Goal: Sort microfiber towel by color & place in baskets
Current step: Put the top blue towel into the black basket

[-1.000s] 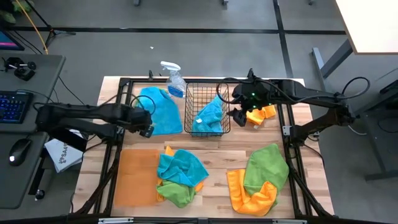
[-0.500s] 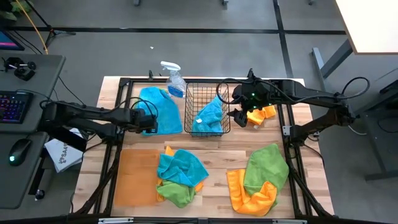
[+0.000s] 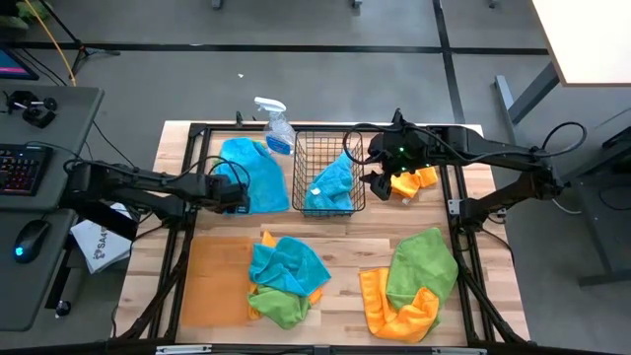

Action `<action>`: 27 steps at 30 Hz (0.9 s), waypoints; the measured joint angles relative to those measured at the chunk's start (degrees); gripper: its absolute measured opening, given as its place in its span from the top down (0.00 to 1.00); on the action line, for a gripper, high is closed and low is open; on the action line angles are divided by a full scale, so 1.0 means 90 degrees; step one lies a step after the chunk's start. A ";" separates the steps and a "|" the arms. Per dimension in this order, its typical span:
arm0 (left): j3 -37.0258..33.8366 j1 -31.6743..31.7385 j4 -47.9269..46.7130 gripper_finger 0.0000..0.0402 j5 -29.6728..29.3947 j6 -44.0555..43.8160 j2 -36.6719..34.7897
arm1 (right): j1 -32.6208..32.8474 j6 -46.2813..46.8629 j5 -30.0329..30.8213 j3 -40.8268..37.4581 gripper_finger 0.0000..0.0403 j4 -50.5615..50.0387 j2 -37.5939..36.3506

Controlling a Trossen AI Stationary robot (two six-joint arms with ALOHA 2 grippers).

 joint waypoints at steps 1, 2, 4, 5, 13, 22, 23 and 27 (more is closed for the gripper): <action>0.0057 -0.0011 0.0007 0.91 0.0130 0.0094 -0.0055 | 0.0000 0.0000 0.0000 0.0000 0.33 0.0000 0.0000; 0.0169 -0.0019 0.0005 0.95 0.0246 0.0156 -0.0140 | 0.0000 0.0003 0.0000 0.0000 0.33 0.0000 0.0000; 0.0550 -0.0072 -0.0135 0.96 0.0398 0.0447 -0.0405 | 0.0000 0.0042 -0.0003 0.0000 0.33 0.0001 0.0000; 0.0836 -0.0092 -0.0329 0.97 0.0452 0.0594 -0.0566 | 0.0000 0.0089 -0.0007 0.0000 0.33 0.0002 -0.0001; 0.4195 -0.0094 -0.1013 1.00 -0.0243 0.2722 -0.1669 | 0.0000 0.0071 -0.0022 0.0002 0.33 0.0774 -0.0337; 0.6621 0.0198 0.0144 1.00 -0.0733 0.5532 -0.0586 | -0.0245 -0.0243 -0.0019 0.0002 0.33 0.1968 -0.0900; 0.6687 0.0233 0.0475 1.00 -0.0622 0.5782 -0.0376 | -0.0288 -0.0295 -0.0018 0.0002 0.33 0.2057 -0.0958; 0.6707 0.0377 0.2130 1.00 0.0195 0.6596 0.0480 | -0.0468 -0.0357 0.0051 0.0007 0.33 0.2251 -0.1150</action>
